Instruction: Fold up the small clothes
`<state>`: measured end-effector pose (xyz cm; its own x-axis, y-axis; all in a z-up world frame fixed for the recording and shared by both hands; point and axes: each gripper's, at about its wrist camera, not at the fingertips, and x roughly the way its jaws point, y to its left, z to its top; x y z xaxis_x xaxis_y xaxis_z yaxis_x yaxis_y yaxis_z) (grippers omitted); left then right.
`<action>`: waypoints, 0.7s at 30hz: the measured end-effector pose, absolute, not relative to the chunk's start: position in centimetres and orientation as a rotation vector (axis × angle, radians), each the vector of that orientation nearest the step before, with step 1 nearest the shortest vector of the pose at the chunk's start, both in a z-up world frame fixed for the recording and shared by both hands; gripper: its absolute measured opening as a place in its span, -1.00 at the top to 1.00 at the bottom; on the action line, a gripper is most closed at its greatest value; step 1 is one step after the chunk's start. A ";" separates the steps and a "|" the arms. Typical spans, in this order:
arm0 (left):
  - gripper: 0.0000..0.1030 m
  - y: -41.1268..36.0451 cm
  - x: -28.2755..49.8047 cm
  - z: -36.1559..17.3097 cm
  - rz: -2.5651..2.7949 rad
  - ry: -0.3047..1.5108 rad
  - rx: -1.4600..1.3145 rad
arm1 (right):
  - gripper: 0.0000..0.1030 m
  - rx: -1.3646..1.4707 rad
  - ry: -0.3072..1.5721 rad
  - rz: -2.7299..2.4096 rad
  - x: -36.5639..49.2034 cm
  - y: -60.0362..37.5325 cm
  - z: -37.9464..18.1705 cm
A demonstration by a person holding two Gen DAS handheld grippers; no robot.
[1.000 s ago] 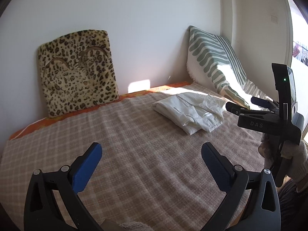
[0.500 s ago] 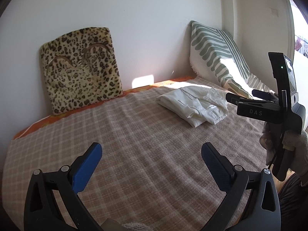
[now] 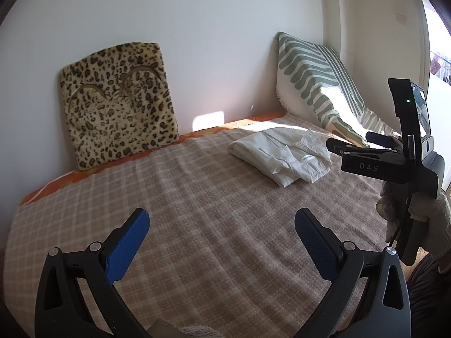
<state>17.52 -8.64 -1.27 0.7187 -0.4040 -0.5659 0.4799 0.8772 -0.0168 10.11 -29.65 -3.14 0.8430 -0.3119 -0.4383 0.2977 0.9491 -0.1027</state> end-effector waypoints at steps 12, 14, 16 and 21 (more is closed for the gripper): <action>-0.99 -8.7 17.5 -1.2 -0.490 0.596 0.134 | -1.00 -0.025 0.464 -0.317 9.9 -29.4 -3.0; -0.99 -8.8 17.4 -1.2 -0.489 0.596 0.135 | -1.00 -0.024 0.464 -0.316 9.8 -29.3 -3.0; -0.99 -8.8 17.4 -1.2 -0.489 0.597 0.134 | -1.00 -0.023 0.464 -0.315 9.8 -29.3 -2.9; -0.99 -8.8 17.3 -1.2 -0.487 0.598 0.133 | -1.00 -0.021 0.464 -0.315 9.7 -29.3 -3.0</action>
